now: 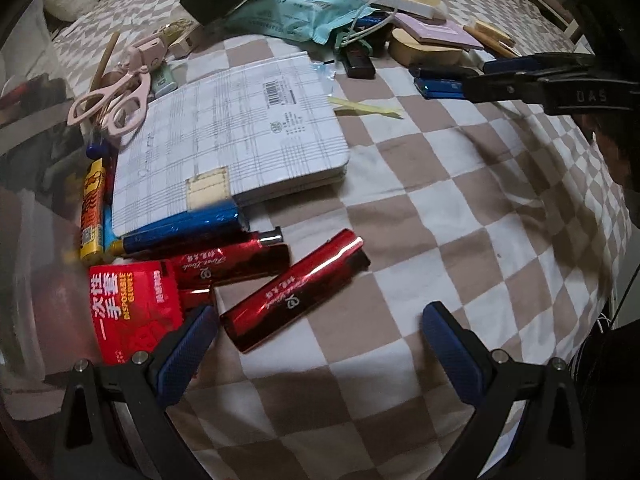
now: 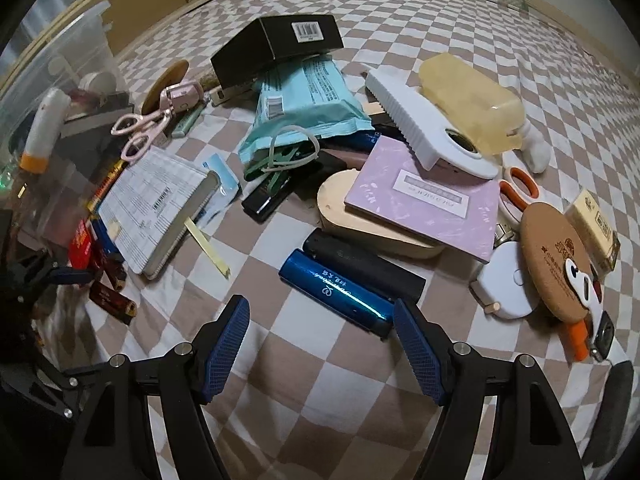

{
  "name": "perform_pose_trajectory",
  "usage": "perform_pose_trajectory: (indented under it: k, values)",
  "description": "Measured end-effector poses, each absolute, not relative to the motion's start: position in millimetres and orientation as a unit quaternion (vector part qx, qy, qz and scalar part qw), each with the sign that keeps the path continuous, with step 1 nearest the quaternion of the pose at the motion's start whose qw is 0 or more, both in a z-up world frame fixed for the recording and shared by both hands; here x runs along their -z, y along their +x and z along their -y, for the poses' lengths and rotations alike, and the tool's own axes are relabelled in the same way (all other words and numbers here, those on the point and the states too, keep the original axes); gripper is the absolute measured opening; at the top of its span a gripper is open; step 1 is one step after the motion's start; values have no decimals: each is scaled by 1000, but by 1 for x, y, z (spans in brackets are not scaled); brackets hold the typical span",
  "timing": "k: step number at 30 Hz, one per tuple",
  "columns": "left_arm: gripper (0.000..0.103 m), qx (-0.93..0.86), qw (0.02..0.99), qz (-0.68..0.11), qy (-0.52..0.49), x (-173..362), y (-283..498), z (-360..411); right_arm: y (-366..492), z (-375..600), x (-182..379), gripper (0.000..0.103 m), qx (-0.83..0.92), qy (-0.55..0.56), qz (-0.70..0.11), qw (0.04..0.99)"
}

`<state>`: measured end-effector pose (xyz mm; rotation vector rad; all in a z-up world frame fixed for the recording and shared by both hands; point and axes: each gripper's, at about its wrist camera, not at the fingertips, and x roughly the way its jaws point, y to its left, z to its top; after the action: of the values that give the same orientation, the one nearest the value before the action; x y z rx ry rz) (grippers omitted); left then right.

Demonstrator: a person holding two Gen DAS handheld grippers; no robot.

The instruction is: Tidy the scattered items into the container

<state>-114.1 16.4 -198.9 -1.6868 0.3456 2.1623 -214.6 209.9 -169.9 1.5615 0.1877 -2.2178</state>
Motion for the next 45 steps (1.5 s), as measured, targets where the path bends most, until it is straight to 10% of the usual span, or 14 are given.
perform_pose_trajectory:
  k: [12, 29, 45]
  values:
    - [101, -739, 225, -132, -621, 212, -113, -21, -217, -222, 168, 75, 796, 568, -45, 204]
    - [36, -725, 248, -141, -627, 198, -95, -20, -203, -238, 188, 61, 797, 533, -176, 221]
    - [28, -726, 266, -169, -612, 200, -75, -25, -205, -206, 199, 61, 763, 552, -140, 307]
